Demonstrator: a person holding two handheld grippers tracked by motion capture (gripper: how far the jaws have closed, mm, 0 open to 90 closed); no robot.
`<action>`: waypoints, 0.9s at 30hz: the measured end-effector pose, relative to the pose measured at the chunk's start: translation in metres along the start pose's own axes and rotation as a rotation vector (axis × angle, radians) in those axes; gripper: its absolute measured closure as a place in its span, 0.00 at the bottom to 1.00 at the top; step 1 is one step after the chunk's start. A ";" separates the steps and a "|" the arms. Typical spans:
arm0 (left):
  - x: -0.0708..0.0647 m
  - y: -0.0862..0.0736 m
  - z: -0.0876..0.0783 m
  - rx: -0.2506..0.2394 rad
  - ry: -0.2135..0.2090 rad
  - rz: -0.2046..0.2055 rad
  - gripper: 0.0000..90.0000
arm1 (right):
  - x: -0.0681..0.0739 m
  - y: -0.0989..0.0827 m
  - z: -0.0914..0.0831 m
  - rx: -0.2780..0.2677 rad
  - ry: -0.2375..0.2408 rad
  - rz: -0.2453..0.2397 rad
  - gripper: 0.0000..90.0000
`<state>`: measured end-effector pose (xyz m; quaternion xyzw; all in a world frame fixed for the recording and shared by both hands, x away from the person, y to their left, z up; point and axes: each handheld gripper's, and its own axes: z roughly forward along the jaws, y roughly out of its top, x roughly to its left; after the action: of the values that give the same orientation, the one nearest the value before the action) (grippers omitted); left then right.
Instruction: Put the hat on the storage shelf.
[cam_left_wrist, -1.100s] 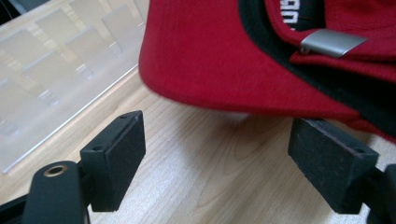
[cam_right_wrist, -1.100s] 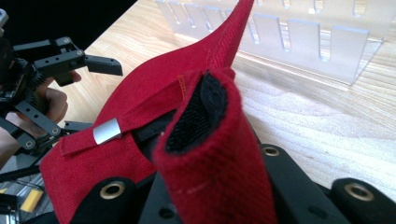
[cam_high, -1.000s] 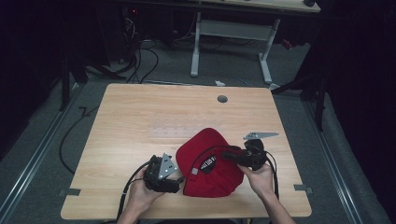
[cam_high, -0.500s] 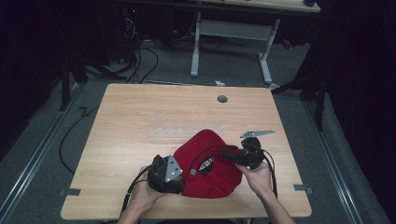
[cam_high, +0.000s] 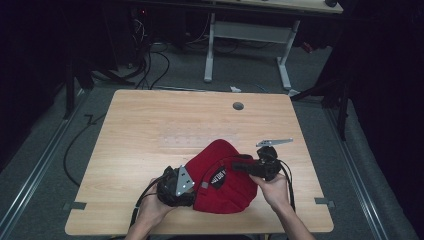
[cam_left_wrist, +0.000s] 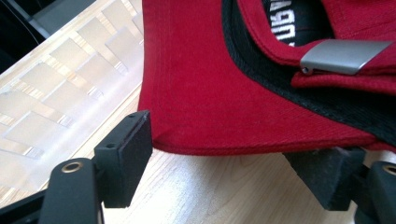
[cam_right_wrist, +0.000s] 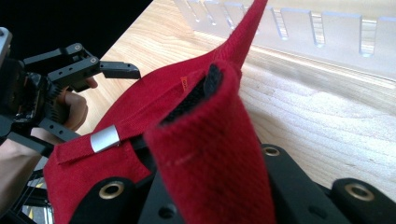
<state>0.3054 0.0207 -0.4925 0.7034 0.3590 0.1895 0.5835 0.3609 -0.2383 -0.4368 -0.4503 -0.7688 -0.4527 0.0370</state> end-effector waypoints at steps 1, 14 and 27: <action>0.000 0.000 0.000 0.001 -0.005 0.011 0.29 | 0.000 0.000 0.000 0.001 0.001 0.004 0.93; -0.002 0.005 -0.005 0.004 -0.070 0.001 0.56 | 0.003 -0.002 0.008 0.026 0.045 0.003 0.93; 0.002 0.007 -0.010 0.037 -0.127 -0.044 0.78 | 0.001 -0.006 0.003 0.009 0.070 -0.004 0.92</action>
<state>0.3019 0.0279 -0.4835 0.7165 0.3399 0.1251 0.5962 0.3570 -0.2365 -0.4421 -0.4324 -0.7700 -0.4646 0.0649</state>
